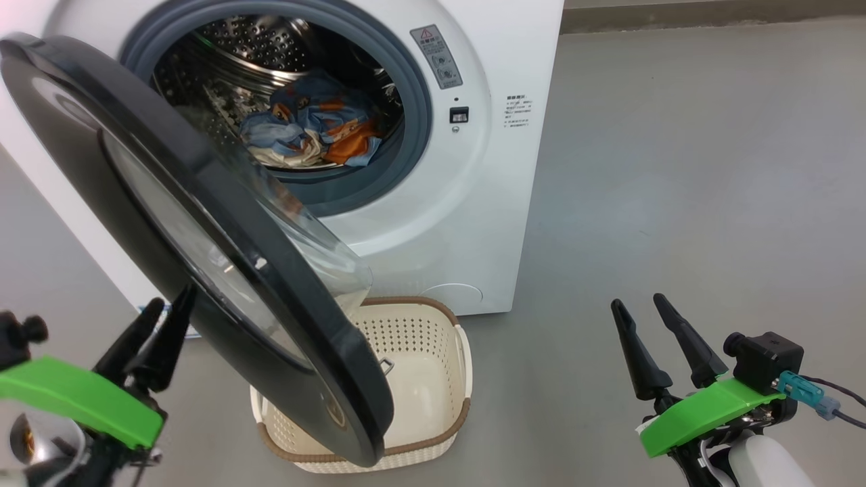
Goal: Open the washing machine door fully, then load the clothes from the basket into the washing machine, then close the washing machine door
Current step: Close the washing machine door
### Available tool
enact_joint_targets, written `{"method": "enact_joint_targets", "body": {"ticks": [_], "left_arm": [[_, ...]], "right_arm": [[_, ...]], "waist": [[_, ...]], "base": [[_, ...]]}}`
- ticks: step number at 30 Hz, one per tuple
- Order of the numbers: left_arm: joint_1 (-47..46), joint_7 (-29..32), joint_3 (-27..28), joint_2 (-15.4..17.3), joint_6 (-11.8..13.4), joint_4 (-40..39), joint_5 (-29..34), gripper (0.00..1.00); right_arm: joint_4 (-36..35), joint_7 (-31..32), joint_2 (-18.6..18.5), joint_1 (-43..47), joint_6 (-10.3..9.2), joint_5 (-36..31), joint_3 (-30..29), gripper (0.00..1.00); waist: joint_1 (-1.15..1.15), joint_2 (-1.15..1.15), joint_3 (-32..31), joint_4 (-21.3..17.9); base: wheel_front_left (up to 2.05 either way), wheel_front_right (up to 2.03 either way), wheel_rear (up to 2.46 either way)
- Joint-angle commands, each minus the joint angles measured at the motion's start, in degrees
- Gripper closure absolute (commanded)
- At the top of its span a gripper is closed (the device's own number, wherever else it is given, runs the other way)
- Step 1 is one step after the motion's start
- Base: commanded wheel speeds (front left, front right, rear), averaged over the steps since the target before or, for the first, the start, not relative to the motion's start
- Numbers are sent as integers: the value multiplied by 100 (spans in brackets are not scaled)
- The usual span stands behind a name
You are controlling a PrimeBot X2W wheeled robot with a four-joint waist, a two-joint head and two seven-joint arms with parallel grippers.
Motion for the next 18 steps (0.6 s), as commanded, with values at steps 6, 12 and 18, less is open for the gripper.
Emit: {"method": "enact_joint_targets", "body": {"ticks": [6, 12, 18], "left_arm": [[102, -1676, -245, 426, -39, 119, 852, 0], [209, -2980, -585, 466, -39, 467, 1767, 0], [312, -3663, -768, 434, -5, 859, 2351, 0]], "right_arm": [[-142, -75, -12, -78, 12, -44, 122, 0], [-147, -75, -27, -85, 12, -51, 120, 0], [-135, -75, -25, -84, 12, -50, 148, 0]], "waist": [[0, 0, 12, -29], [0, 0, 13, -19], [0, 0, -15, -15]], "base": [[0, 0, 0], [0, 0, 0], [0, 0, 0]]}}
